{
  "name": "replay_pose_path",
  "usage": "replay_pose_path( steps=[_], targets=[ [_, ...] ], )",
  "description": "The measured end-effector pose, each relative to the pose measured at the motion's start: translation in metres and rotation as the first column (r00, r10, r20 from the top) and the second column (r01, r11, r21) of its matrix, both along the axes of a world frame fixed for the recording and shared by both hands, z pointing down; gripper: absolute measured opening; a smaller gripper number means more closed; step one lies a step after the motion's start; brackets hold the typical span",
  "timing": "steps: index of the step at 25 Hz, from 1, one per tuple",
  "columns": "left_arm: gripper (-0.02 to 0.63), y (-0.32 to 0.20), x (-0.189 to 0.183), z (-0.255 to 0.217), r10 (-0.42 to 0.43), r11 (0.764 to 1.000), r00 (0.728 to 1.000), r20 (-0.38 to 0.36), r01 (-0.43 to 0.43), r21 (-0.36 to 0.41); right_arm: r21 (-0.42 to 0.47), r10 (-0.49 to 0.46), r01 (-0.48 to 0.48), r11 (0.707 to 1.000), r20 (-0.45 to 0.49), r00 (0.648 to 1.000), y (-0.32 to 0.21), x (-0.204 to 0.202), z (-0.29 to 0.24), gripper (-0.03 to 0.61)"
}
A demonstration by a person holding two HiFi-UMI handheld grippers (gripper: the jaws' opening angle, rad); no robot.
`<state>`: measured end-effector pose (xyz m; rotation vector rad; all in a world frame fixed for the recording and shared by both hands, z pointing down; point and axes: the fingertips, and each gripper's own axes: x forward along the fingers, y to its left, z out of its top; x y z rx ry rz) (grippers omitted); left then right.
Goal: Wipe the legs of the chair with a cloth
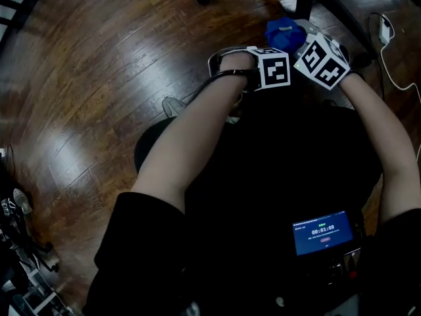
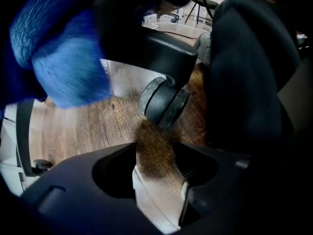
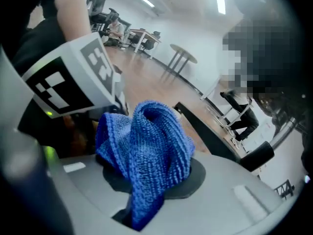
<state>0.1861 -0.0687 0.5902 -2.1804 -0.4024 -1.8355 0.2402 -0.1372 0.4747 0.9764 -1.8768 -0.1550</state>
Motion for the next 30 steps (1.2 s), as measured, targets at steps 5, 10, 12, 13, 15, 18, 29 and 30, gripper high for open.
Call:
replay_pose_path(
  steps=[5, 10, 12, 13, 15, 18, 29, 30],
  targets=[
    [0.255, 0.000, 0.005, 0.001, 0.005, 1.000, 0.999, -0.037, -0.004, 0.019, -0.033, -0.099, 0.098, 0.995, -0.038, 0.994, 0.033, -0.031, 0.013, 0.084],
    [0.255, 0.003, 0.006, -0.001, -0.007, 1.000, 0.999, -0.041, 0.007, -0.009, -0.007, -0.100, 0.100, 0.995, -0.046, 0.994, 0.022, -0.021, 0.008, 0.087],
    [0.255, 0.005, 0.001, -0.003, -0.025, 0.999, 1.000, -0.018, 0.024, -0.035, 0.028, -0.022, 0.022, 0.999, -0.003, 1.000, 0.001, 0.003, -0.001, 0.087],
    [0.255, 0.005, -0.002, -0.003, -0.035, 0.998, 0.999, -0.004, 0.034, -0.049, 0.051, 0.027, -0.029, 0.998, 0.028, 0.999, -0.013, 0.018, -0.007, 0.089],
    [0.255, 0.004, 0.003, -0.001, -0.035, 0.995, 0.999, -0.022, 0.033, -0.089, 0.101, 0.106, -0.114, 0.988, 0.076, 0.991, -0.047, 0.047, -0.023, 0.089],
    [0.256, 0.004, 0.004, 0.004, -0.042, 0.991, 0.999, -0.018, 0.039, -0.127, 0.157, 0.186, -0.202, 0.967, 0.109, 0.976, -0.090, 0.083, -0.040, 0.091],
    [0.256, 0.008, 0.008, 0.004, -0.018, 0.992, 0.999, -0.048, 0.012, -0.124, 0.199, 0.268, -0.308, 0.930, 0.206, 0.941, -0.105, 0.107, -0.053, 0.083],
    [0.256, 0.007, 0.007, 0.003, -0.023, 0.992, 0.998, -0.052, 0.016, -0.125, 0.182, 0.247, -0.284, 0.942, 0.198, 0.948, -0.096, 0.099, -0.049, 0.084]
  ],
)
